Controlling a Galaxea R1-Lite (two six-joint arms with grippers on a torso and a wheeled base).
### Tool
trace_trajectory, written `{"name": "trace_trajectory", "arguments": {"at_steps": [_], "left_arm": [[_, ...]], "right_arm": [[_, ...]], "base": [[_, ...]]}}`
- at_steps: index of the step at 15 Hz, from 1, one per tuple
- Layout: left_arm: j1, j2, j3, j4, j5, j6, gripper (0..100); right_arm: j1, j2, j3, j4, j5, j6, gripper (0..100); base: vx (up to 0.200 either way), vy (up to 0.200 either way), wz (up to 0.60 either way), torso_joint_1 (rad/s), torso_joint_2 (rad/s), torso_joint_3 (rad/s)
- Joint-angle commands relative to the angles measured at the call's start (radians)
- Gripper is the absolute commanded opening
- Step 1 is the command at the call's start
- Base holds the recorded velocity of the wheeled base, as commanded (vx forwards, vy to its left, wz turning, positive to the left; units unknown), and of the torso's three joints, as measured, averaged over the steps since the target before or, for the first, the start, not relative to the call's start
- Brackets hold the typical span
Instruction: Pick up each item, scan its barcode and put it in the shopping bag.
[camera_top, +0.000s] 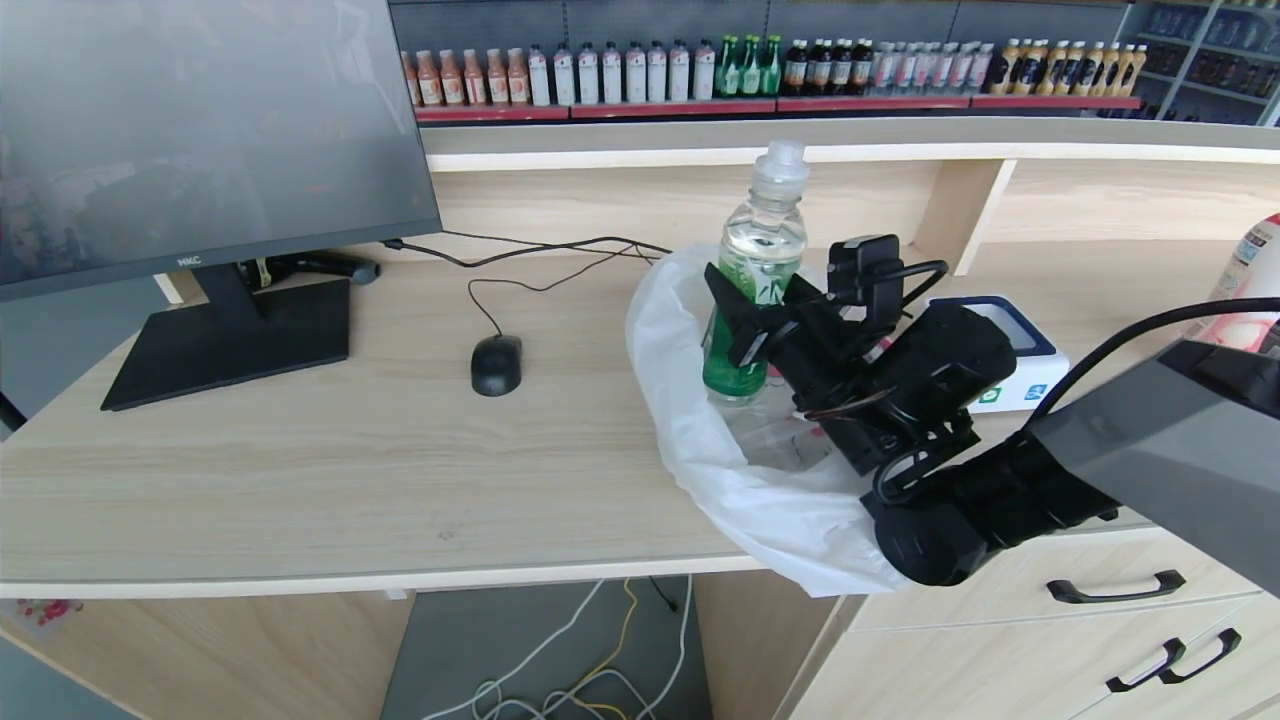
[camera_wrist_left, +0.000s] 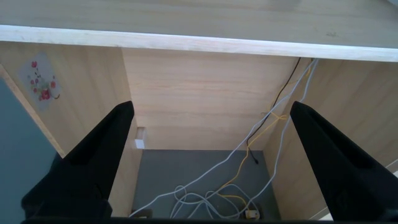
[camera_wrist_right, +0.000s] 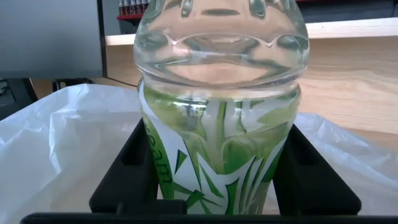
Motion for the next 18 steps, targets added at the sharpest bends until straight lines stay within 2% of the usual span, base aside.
{"name": "trace_trajectory", "arguments": {"at_steps": [1, 16, 17, 18], "left_arm": [[0.000, 0.000, 0.000, 0.000, 0.000, 0.001, 100], [-0.001, 0.000, 0.000, 0.000, 0.000, 0.001, 100], [0.000, 0.000, 0.000, 0.000, 0.000, 0.001, 100], [0.000, 0.000, 0.000, 0.000, 0.000, 0.001, 100]], "right_arm": [[-0.001, 0.008, 0.014, 0.004, -0.003, -0.002, 0], [-0.001, 0.008, 0.020, 0.000, 0.000, 0.001, 0], [0.001, 0.006, 0.021, 0.000, -0.002, 0.001, 100], [0.001, 0.006, 0.023, 0.000, -0.002, 0.003, 100]], "base": [[0.000, 0.000, 0.00, 0.000, 0.00, 0.000], [0.000, 0.000, 0.00, 0.000, 0.00, 0.000], [0.000, 0.000, 0.00, 0.000, 0.00, 0.000], [0.000, 0.000, 0.00, 0.000, 0.00, 0.000]]}}
